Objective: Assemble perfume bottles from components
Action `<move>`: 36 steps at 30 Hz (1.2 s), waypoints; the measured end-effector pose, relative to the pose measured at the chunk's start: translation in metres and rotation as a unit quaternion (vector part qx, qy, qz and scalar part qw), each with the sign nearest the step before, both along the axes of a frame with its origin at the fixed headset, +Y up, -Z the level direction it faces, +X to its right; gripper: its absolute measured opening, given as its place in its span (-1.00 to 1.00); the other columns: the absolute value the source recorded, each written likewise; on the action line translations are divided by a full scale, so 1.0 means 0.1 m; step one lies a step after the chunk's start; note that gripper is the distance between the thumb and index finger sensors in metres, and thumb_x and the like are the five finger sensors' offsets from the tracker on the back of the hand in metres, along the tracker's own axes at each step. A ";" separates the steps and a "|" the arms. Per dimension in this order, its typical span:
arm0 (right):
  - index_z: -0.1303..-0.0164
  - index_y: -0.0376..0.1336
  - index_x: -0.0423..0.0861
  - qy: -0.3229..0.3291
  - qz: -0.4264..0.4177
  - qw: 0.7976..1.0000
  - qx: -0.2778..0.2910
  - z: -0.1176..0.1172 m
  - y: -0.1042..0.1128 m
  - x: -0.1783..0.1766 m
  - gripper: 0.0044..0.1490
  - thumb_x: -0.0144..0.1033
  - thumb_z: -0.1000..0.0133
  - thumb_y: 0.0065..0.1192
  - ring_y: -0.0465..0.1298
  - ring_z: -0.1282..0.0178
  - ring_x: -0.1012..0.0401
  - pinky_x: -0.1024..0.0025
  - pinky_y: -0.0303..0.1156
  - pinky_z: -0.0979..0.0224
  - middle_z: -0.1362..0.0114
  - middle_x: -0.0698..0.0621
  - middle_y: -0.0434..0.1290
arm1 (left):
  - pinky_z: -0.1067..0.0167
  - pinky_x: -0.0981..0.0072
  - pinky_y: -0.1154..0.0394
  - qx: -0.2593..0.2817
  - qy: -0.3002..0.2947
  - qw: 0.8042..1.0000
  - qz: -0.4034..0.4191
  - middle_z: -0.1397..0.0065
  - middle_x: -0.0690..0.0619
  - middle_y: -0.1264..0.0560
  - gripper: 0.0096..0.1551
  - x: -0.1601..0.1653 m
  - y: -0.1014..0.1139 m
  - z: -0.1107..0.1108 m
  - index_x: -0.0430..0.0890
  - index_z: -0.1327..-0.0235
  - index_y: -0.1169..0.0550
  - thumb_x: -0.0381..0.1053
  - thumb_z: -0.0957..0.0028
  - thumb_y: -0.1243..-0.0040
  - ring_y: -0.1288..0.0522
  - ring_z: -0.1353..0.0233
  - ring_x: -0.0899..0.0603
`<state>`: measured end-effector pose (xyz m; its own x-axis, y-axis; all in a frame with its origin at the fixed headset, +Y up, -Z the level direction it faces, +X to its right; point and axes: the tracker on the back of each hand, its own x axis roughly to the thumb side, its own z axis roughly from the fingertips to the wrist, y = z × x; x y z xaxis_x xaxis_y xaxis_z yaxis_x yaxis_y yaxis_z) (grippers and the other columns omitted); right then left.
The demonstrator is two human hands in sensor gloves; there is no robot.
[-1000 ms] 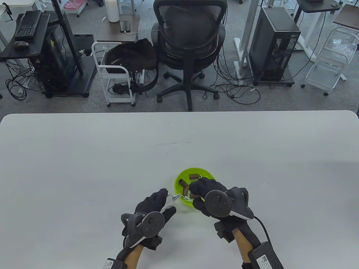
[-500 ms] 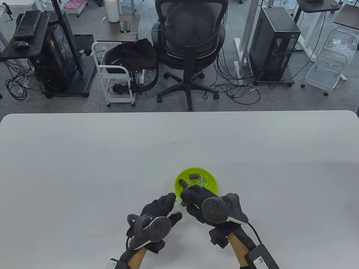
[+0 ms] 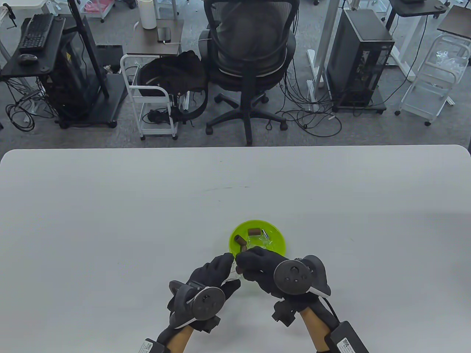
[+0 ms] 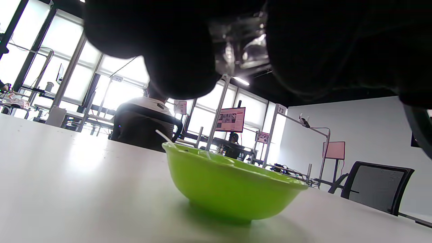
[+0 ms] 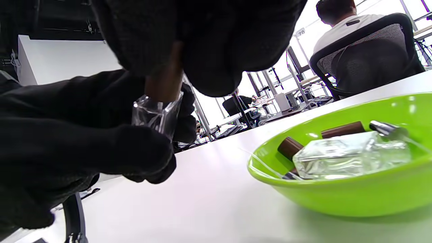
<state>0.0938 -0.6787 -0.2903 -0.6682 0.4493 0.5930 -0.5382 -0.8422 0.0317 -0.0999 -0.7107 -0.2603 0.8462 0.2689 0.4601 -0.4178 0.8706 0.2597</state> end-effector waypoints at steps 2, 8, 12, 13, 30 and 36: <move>-0.38 0.34 0.03 0.000 0.016 1.000 0.006 0.00 -0.01 -0.01 -0.43 -0.17 -0.13 0.34 0.67 -0.27 0.23 0.12 0.59 -0.49 -0.37 -0.07 0.49 | 0.03 0.36 -0.66 0.003 0.000 1.000 -0.019 -0.29 -0.14 -0.61 -0.17 0.01 -0.01 -0.01 -0.16 -0.36 -0.50 0.26 0.10 -0.36 -0.73 0.06 -0.04; -0.48 0.25 0.05 -0.004 0.082 0.996 0.032 0.06 -0.03 -0.13 -0.39 -0.10 -0.21 0.26 0.61 -0.35 0.20 0.07 0.51 -0.55 -0.46 -0.07 0.42 | -0.02 0.38 -0.68 -0.033 0.009 0.998 -0.046 -0.33 -0.08 -0.58 -0.14 0.02 -0.08 -0.11 -0.07 -0.41 -0.38 0.31 0.07 -0.33 -0.75 -0.01 0.00; -0.71 0.04 0.01 -0.047 0.139 0.987 0.061 0.09 0.08 -0.04 -0.09 0.16 -0.19 0.14 0.44 -0.61 -0.05 -0.17 0.34 -0.62 -0.72 -0.19 0.21 | -0.05 0.35 -0.69 -0.038 0.023 0.999 -0.013 -0.36 -0.08 -0.57 -0.14 -0.06 -0.09 -0.15 -0.07 -0.44 -0.33 0.31 0.04 -0.30 -0.75 -0.06 -0.02; -0.75 0.00 0.00 -0.055 0.146 0.986 0.062 0.09 0.09 -0.01 -0.04 0.19 -0.18 0.11 0.37 -0.67 -0.12 -0.23 0.29 -0.64 -0.76 -0.22 0.15 | -0.07 0.34 -0.68 -0.038 0.029 0.999 -0.009 -0.38 -0.09 -0.56 -0.14 -0.09 -0.10 -0.16 -0.06 -0.44 -0.32 0.31 0.03 -0.30 -0.74 -0.09 -0.03; -0.81 -0.32 -0.08 -0.268 0.301 0.914 -0.044 -0.13 -0.68 1.39 0.25 0.42 -0.13 -0.06 -0.21 -0.71 -0.54 -0.57 -0.07 -0.58 -0.79 -0.46 -0.30 | -0.45 0.01 -0.39 -0.123 0.126 0.983 0.057 -0.49 -0.05 -0.33 -0.16 -0.46 -0.14 -0.53 0.14 -0.49 -0.37 0.39 0.08 -0.27 -0.44 -0.37 -0.18; -0.81 -0.32 -0.08 -0.276 0.291 0.914 -0.054 -0.14 -0.70 1.46 0.24 0.41 -0.13 -0.06 -0.21 -0.71 -0.54 -0.58 -0.08 -0.58 -0.79 -0.46 -0.30 | -0.34 0.07 -0.48 -0.173 0.173 0.966 0.083 -0.41 -0.05 -0.45 -0.14 -0.54 -0.07 -0.91 0.05 -0.48 -0.39 0.31 0.10 -0.35 -0.54 -0.26 -0.15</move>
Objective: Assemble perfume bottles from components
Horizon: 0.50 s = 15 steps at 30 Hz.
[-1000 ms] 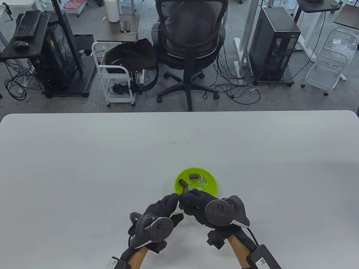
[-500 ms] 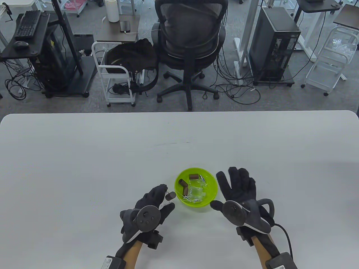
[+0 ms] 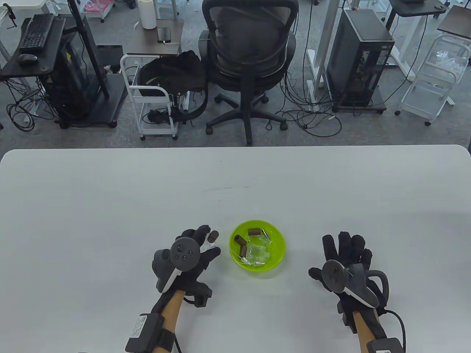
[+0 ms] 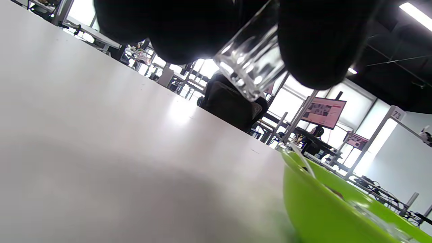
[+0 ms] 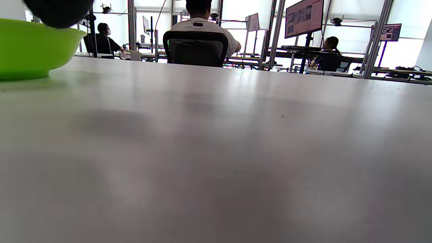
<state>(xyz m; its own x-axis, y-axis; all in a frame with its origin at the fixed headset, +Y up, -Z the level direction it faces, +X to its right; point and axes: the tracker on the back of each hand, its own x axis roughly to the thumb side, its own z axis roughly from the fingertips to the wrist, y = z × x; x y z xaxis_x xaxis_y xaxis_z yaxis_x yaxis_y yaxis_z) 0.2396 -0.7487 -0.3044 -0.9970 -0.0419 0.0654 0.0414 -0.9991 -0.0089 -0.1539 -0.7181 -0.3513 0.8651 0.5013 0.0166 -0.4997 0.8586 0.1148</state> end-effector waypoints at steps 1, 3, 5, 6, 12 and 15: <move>-0.81 -0.32 -0.08 -0.001 -0.003 1.000 -0.002 0.00 -0.01 0.01 0.24 0.41 -0.13 -0.06 -0.21 -0.71 -0.54 -0.58 -0.07 -0.58 -0.79 -0.46 -0.30 | -0.34 0.08 -0.49 -0.011 0.008 1.000 -0.014 -0.42 -0.06 -0.46 -0.13 0.00 0.01 -0.09 0.02 -0.48 -0.37 0.30 0.10 -0.36 -0.55 -0.26 -0.15; -0.81 -0.32 -0.08 -0.004 -0.006 1.000 -0.006 -0.01 -0.02 0.03 0.24 0.41 -0.13 -0.06 -0.21 -0.72 -0.54 -0.58 -0.08 -0.58 -0.79 -0.46 -0.30 | -0.33 0.09 -0.49 -0.034 0.016 0.999 -0.037 -0.45 -0.07 -0.46 -0.11 0.01 0.01 -0.24 0.03 -0.49 -0.36 0.27 0.10 -0.38 -0.56 -0.27 -0.14; -0.81 -0.32 -0.08 -0.004 -0.008 1.000 -0.009 -0.01 -0.03 0.03 0.24 0.41 -0.13 -0.06 -0.21 -0.72 -0.54 -0.58 -0.07 -0.58 -0.79 -0.45 -0.30 | -0.33 0.10 -0.50 -0.063 0.020 0.997 -0.050 -0.46 -0.06 -0.46 -0.11 0.03 0.00 -0.38 0.03 -0.50 -0.36 0.26 0.11 -0.39 -0.56 -0.27 -0.14; -0.81 -0.32 -0.08 -0.004 -0.010 1.000 -0.011 -0.01 -0.03 0.04 0.24 0.41 -0.14 -0.06 -0.20 -0.72 -0.54 -0.58 -0.07 -0.58 -0.79 -0.45 -0.30 | -0.33 0.10 -0.50 -0.084 0.021 0.995 -0.055 -0.47 -0.06 -0.46 -0.11 0.05 -0.02 -0.46 0.04 -0.50 -0.36 0.25 0.11 -0.39 -0.57 -0.28 -0.14; -0.80 -0.31 -0.08 -0.002 -0.007 1.000 -0.012 0.00 -0.02 0.03 0.24 0.40 -0.13 -0.05 -0.19 -0.72 -0.53 -0.57 -0.07 -0.58 -0.79 -0.45 -0.28 | -0.33 0.12 -0.50 -0.141 0.024 0.987 -0.072 -0.49 -0.01 -0.48 -0.12 0.13 -0.17 -0.74 0.08 -0.50 -0.36 0.24 0.12 -0.40 -0.58 -0.28 -0.12; -0.80 -0.31 -0.08 -0.002 -0.011 1.000 -0.017 0.00 -0.02 0.03 0.23 0.40 -0.13 -0.05 -0.18 -0.73 -0.53 -0.57 -0.07 -0.58 -0.80 -0.44 -0.27 | -0.35 0.11 -0.48 -0.151 0.031 0.984 -0.083 -0.50 0.01 -0.49 -0.13 0.15 -0.23 -0.80 0.10 -0.50 -0.37 0.24 0.12 -0.40 -0.56 -0.33 -0.14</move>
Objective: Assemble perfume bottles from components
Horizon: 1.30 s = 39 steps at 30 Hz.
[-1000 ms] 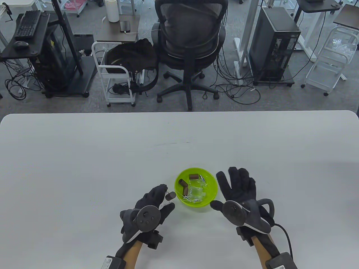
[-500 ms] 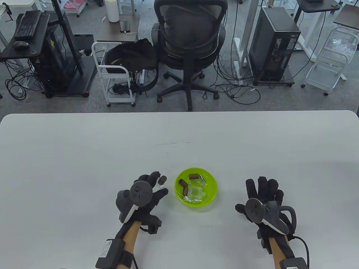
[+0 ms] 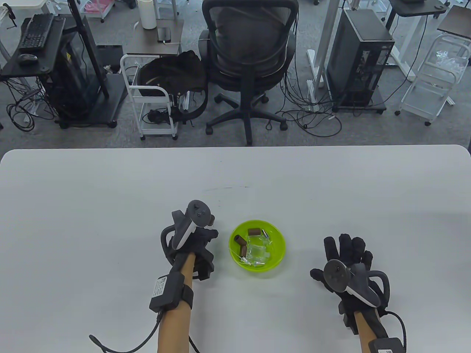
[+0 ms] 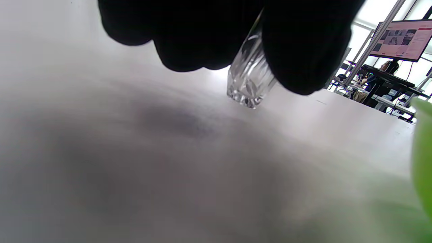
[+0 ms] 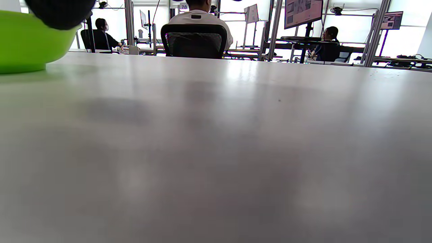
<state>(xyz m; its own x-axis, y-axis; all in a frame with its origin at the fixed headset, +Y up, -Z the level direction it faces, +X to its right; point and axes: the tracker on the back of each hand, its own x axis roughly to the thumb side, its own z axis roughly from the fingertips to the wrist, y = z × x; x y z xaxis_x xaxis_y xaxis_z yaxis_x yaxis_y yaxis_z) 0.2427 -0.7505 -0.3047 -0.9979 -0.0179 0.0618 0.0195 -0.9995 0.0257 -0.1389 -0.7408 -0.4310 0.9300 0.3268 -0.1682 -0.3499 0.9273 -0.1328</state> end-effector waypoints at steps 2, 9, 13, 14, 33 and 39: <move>-0.80 -0.30 -0.08 0.000 -0.002 1.000 -0.004 0.00 0.00 0.00 0.23 0.40 -0.13 -0.05 -0.18 -0.73 -0.52 -0.57 -0.07 -0.59 -0.80 -0.43 -0.26 | -0.37 0.10 -0.47 -0.004 -0.001 1.000 -0.010 -0.50 0.04 -0.49 -0.13 0.01 -0.02 -0.02 0.12 -0.50 -0.37 0.25 0.13 -0.40 -0.53 -0.37 -0.14; -0.80 -0.30 -0.08 -0.001 -0.004 1.000 -0.007 0.00 0.00 0.00 0.23 0.39 -0.13 -0.04 -0.17 -0.73 -0.52 -0.57 -0.07 -0.59 -0.80 -0.43 -0.26 | -0.42 0.04 -0.42 -0.014 0.005 1.000 -0.002 -0.54 0.01 -0.46 -0.13 -0.03 -0.07 -0.06 0.13 -0.50 -0.38 0.26 0.13 -0.37 -0.48 -0.45 -0.19; -0.80 -0.30 -0.08 -0.001 0.001 1.000 -0.010 0.00 0.00 -0.01 0.23 0.39 -0.14 -0.05 -0.17 -0.73 -0.52 -0.57 -0.07 -0.59 -0.80 -0.43 -0.26 | -0.45 0.01 -0.39 -0.015 0.009 1.000 0.006 -0.58 0.00 -0.43 -0.13 -0.07 -0.11 -0.05 0.13 -0.51 -0.38 0.28 0.13 -0.35 -0.45 -0.48 -0.22; -0.80 -0.30 -0.08 0.000 0.003 1.000 -0.010 0.00 0.00 -0.01 0.23 0.39 -0.14 -0.05 -0.17 -0.73 -0.52 -0.57 -0.07 -0.59 -0.80 -0.43 -0.25 | -0.45 0.01 -0.39 -0.018 0.009 1.000 0.008 -0.58 -0.01 -0.42 -0.13 -0.08 -0.11 -0.05 0.13 -0.51 -0.37 0.29 0.12 -0.34 -0.44 -0.49 -0.23; -0.80 -0.31 -0.09 0.000 0.004 1.000 -0.011 0.00 -0.01 -0.01 0.24 0.39 -0.13 -0.04 -0.16 -0.73 -0.52 -0.57 -0.06 -0.58 -0.80 -0.43 -0.25 | -0.50 -0.07 -0.34 -0.072 0.004 0.997 0.013 -0.68 -0.13 -0.29 0.09 -0.26 -0.07 0.03 -0.01 -0.68 -0.18 0.31 0.08 -0.34 -0.36 -0.58 -0.31; -0.80 -0.31 -0.09 -0.002 0.004 1.000 -0.013 0.00 -0.02 -0.01 0.24 0.39 -0.13 -0.04 -0.16 -0.73 -0.52 -0.57 -0.06 -0.58 -0.80 -0.43 -0.26 | -0.52 -0.10 -0.31 -0.086 0.013 0.996 -0.003 -0.72 -0.17 -0.23 0.15 -0.36 0.02 0.11 -0.05 -0.71 -0.13 0.30 0.07 -0.34 -0.32 -0.60 -0.33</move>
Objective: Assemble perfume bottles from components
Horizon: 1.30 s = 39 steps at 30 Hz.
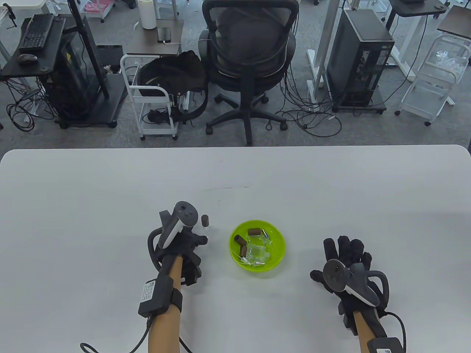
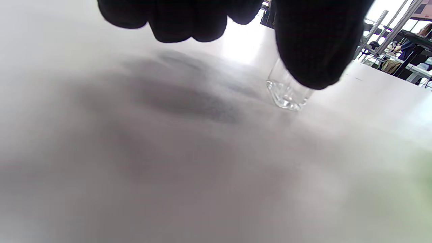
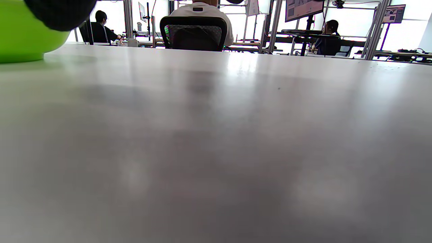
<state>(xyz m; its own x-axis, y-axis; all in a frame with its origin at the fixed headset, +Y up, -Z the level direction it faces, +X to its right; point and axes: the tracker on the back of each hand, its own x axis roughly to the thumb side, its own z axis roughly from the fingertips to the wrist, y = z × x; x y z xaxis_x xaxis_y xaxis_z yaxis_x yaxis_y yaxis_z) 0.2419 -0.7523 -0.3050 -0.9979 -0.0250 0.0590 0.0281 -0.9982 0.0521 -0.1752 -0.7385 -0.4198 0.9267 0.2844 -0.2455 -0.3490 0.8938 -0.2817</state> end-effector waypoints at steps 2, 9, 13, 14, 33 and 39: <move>-0.80 -0.31 -0.09 -0.001 0.000 1.000 0.000 0.00 0.00 0.00 0.24 0.39 -0.13 -0.04 -0.16 -0.73 -0.52 -0.57 -0.06 -0.59 -0.80 -0.43 -0.26 | -0.53 -0.12 -0.30 -0.005 0.005 1.000 -0.014 -0.73 -0.18 -0.20 0.17 -0.05 0.06 0.04 -0.05 -0.73 -0.10 0.30 0.07 -0.34 -0.29 -0.62 -0.35; -0.80 -0.31 -0.09 0.000 0.000 1.000 0.001 0.00 0.00 0.00 0.24 0.40 -0.13 -0.04 -0.16 -0.73 -0.52 -0.57 -0.06 -0.59 -0.80 -0.43 -0.25 | -0.54 -0.14 -0.28 0.049 -0.005 0.997 -0.061 -0.75 -0.19 -0.16 0.19 -0.02 0.50 0.20 -0.06 -0.74 -0.07 0.30 0.06 -0.34 -0.26 -0.63 -0.36; -0.80 -0.31 -0.09 0.001 -0.001 1.000 0.002 0.00 0.00 0.00 0.25 0.40 -0.12 -0.04 -0.16 -0.73 -0.52 -0.57 -0.06 -0.58 -0.80 -0.43 -0.25 | -0.53 -0.13 -0.29 0.080 -0.057 0.992 -0.079 -0.76 -0.17 -0.16 0.17 0.27 0.69 0.29 -0.05 -0.74 -0.08 0.31 0.05 -0.33 -0.27 -0.63 -0.36; -0.80 -0.31 -0.09 0.002 -0.001 1.000 0.003 0.00 0.00 0.00 0.24 0.40 -0.13 -0.04 -0.16 -0.73 -0.52 -0.57 -0.06 -0.58 -0.80 -0.43 -0.25 | -0.53 -0.13 -0.29 0.087 -0.076 0.989 -0.088 -0.76 -0.16 -0.16 0.17 0.37 0.71 0.31 -0.05 -0.74 -0.08 0.32 0.05 -0.32 -0.27 -0.63 -0.36; -0.80 -0.31 -0.09 0.006 -0.002 1.000 0.006 0.01 0.00 0.01 0.24 0.39 -0.13 -0.04 -0.16 -0.73 -0.52 -0.56 -0.06 -0.59 -0.80 -0.43 -0.25 | -0.53 -0.08 -0.32 0.045 -0.309 0.915 -0.256 -0.72 0.00 -0.28 -0.07 1.94 0.29 0.56 0.13 -0.65 -0.24 0.29 0.01 -0.29 -0.35 -0.61 -0.25; -0.80 -0.31 -0.09 0.007 -0.003 1.000 0.008 0.01 0.00 0.01 0.24 0.39 -0.13 -0.04 -0.16 -0.73 -0.52 -0.56 -0.05 -0.59 -0.80 -0.43 -0.25 | -0.53 -0.07 -0.32 0.027 -0.305 0.909 -0.282 -0.71 0.00 -0.30 -0.11 1.98 0.16 0.53 0.13 -0.64 -0.25 0.27 -0.02 -0.29 -0.33 -0.61 -0.24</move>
<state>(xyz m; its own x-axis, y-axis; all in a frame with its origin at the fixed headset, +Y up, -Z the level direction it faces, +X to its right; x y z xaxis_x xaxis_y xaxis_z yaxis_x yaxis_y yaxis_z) 0.2429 -0.7527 -0.3042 -0.9971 -0.0208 0.0727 0.0235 -0.9991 0.0353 0.0229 -0.7224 -0.3666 0.8881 -0.2813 0.3635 0.3753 0.9003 -0.2204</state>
